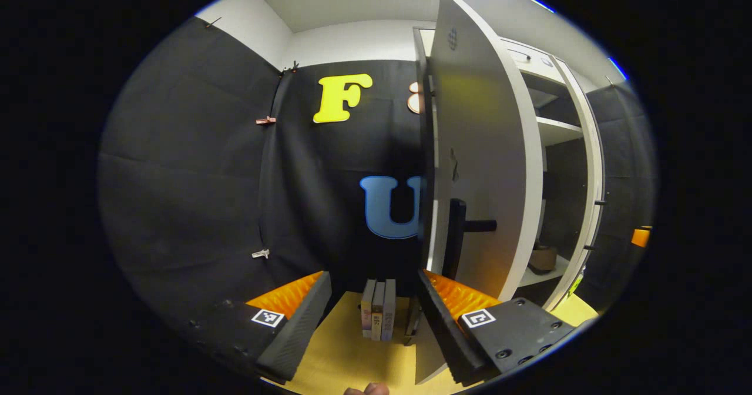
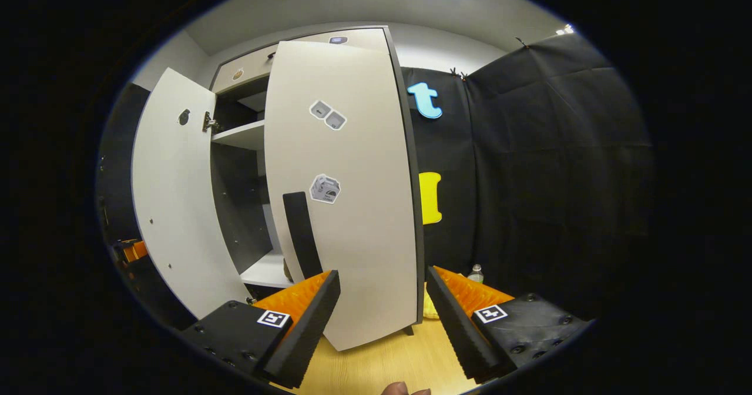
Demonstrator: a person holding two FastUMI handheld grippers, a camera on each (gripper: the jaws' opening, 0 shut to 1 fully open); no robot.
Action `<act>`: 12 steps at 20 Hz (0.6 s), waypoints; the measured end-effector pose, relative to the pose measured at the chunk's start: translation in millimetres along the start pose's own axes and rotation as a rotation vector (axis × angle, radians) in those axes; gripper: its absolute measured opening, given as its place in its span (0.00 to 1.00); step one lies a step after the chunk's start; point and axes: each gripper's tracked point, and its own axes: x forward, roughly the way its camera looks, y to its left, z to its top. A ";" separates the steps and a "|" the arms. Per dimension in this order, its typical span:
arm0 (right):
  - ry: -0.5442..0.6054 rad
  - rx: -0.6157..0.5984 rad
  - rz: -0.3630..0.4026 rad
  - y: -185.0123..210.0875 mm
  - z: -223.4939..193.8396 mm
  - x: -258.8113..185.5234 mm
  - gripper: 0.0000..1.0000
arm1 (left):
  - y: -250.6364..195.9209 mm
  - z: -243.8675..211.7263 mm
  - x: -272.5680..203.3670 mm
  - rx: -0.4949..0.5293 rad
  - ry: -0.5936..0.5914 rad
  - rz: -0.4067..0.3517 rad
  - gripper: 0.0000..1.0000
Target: Grab one shoe with the right hand and put it into the shoe cabinet, grab the other shoe with the left hand and put it into the shoe cabinet; then close the right door with the right hand and the left door with the left hand.
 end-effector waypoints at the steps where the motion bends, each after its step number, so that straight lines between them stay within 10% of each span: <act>1: 0.002 0.000 0.011 1.7 -0.2 0.4 0.98 | -13.5 -0.4 -3.3 -0.006 0.002 -0.020 0.93; 12: 0.006 0.011 0.115 28.6 11.2 9.4 0.98 | -130.9 9.6 6.1 -0.027 -0.019 -0.165 0.95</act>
